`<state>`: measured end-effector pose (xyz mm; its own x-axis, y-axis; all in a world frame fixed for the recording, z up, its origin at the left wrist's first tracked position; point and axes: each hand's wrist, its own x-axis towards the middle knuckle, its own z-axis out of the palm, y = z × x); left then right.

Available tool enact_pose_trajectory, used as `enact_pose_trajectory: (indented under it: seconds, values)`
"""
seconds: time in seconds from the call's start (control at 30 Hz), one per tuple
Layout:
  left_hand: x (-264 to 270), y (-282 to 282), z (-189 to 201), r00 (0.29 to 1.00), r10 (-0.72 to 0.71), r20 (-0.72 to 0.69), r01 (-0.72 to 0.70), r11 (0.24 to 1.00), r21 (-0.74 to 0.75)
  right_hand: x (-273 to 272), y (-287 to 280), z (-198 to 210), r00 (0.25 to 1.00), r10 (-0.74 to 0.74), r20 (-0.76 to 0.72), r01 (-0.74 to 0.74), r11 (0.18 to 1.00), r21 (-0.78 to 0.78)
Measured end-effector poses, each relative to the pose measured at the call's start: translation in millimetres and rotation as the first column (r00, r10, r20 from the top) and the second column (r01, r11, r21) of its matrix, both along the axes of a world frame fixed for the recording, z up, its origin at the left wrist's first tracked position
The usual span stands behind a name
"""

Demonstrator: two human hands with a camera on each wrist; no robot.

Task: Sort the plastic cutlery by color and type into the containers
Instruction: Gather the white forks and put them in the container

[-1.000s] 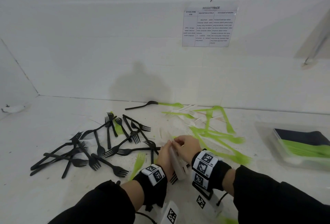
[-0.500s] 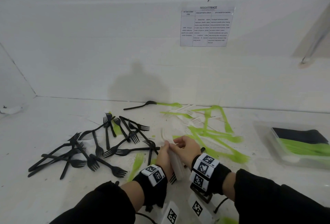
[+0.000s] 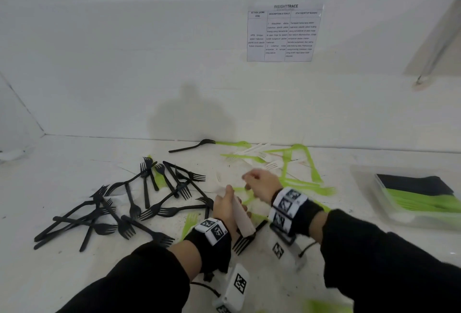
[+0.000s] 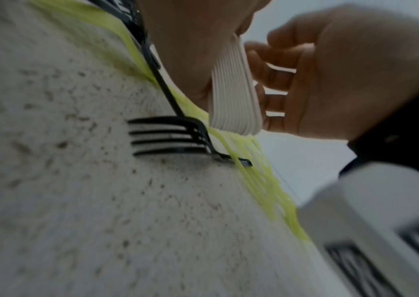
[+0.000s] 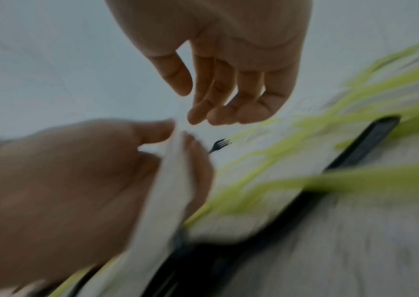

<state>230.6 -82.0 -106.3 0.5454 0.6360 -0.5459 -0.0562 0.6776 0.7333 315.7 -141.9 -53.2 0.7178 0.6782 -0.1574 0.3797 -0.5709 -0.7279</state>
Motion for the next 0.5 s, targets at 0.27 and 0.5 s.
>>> enact_pose_trajectory:
  seconds: [0.27,0.5]
  values:
    - [-2,0,11,0.995,-0.082,-0.062,0.084,0.996,0.038,131,10,-29,0.913,0.198,0.357,0.066,0.791,-0.608]
    - [-2,9,5,0.995,-0.084,-0.060,0.085,0.996,0.005,140,22,-12,0.842,0.369,0.392,0.003,0.725,-0.689]
